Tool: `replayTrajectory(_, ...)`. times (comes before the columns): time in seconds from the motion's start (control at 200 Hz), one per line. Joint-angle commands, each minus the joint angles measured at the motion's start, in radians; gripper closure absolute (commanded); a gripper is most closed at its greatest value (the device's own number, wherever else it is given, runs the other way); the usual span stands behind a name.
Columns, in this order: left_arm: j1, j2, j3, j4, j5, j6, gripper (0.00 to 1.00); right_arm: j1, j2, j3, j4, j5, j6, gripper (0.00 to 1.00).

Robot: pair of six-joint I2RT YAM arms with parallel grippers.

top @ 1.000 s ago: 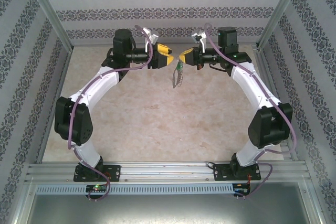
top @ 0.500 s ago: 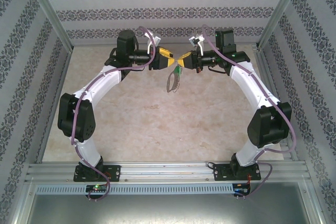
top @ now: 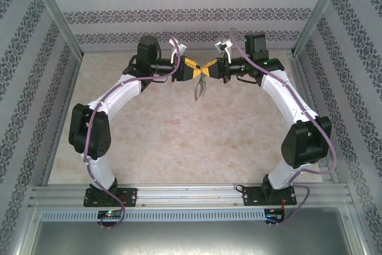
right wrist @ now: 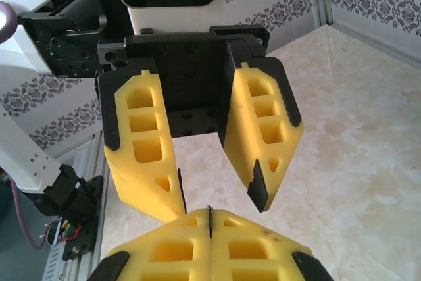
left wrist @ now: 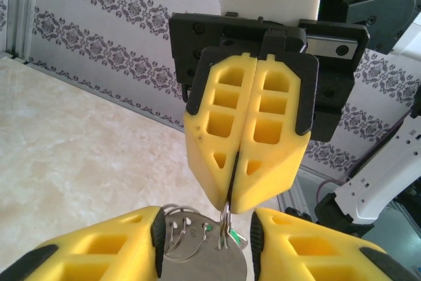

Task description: Put the keys on the keyring

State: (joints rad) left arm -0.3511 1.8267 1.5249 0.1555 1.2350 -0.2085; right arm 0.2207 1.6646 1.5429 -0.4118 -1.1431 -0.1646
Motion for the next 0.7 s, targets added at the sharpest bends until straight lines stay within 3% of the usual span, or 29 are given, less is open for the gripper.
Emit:
replayTrajectory(0.0,-0.016,0.013,0.036,-0.011,0.041,0.017,0.61,0.015,0.006,0.032,0.023,-0.041,-0.019,1.00)
replayTrajectory(0.475,-0.028,0.023,0.037,0.021,0.047,0.000,0.83,0.014,0.014,0.033,0.028,-0.037,-0.018,1.00)
replayTrajectory(0.695,-0.029,0.022,0.017,0.124,0.046,-0.067,1.00,0.015,0.011,0.028,0.036,-0.036,-0.013,1.00)
